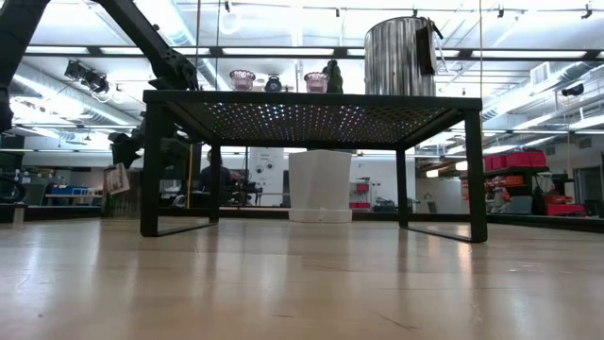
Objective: Pick & Place candle stick holders
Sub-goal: Put the top silver scented candle on the shelf
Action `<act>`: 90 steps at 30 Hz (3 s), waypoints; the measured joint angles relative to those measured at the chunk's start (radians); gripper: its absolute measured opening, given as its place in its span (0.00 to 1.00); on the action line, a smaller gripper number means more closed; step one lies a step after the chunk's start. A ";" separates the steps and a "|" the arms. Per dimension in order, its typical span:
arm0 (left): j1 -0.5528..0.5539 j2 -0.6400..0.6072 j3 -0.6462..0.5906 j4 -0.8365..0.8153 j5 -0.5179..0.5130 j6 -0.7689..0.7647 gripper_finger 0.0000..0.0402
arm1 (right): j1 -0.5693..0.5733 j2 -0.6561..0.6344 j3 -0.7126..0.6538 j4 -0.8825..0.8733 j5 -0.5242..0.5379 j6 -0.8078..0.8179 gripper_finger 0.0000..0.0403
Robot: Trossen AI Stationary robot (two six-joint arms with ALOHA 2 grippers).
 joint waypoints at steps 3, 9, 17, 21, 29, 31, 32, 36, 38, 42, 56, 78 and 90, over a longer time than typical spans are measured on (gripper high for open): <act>0.000 0.000 0.000 -0.007 0.001 0.000 0.93 | 0.000 0.000 0.000 0.000 0.000 0.000 0.06; -0.006 0.002 0.034 -0.045 0.004 -0.001 0.92 | 0.000 0.000 0.000 0.000 0.000 0.000 0.06; -0.013 0.002 0.146 -0.145 0.002 0.001 0.92 | 0.000 0.000 0.000 0.000 0.000 0.000 0.06; -0.020 0.002 0.212 -0.195 0.001 0.009 0.92 | 0.000 0.000 0.000 0.000 0.000 -0.007 0.06; -0.064 0.001 0.359 -0.275 0.006 0.028 0.92 | 0.000 0.000 0.000 0.000 0.000 -0.008 0.06; -0.077 0.001 0.398 -0.293 0.005 0.028 0.92 | 0.000 0.000 0.000 0.000 0.000 -0.008 0.06; -0.085 0.001 0.417 -0.293 0.009 0.029 0.92 | 0.000 0.000 0.000 0.000 0.000 -0.008 0.06; -0.114 0.001 0.497 -0.291 0.069 0.029 0.92 | 0.000 0.000 0.000 0.000 0.000 -0.008 0.06; -0.134 0.001 0.526 -0.289 0.070 0.029 0.92 | 0.000 0.000 0.000 0.000 0.000 -0.008 0.06; -0.172 0.000 0.568 -0.291 0.086 0.027 0.92 | 0.000 0.000 0.000 0.000 0.000 -0.006 0.06; -0.285 -0.015 0.679 -0.289 0.103 0.028 0.92 | 0.000 0.000 0.000 0.000 0.000 -0.003 0.06; -0.433 -0.050 0.966 -0.290 0.218 -0.022 0.92 | 0.000 0.000 0.000 0.004 0.003 -0.004 0.06; -0.618 -0.050 1.096 -0.290 0.231 -0.079 0.92 | 0.000 0.000 0.000 0.004 0.003 -0.004 0.06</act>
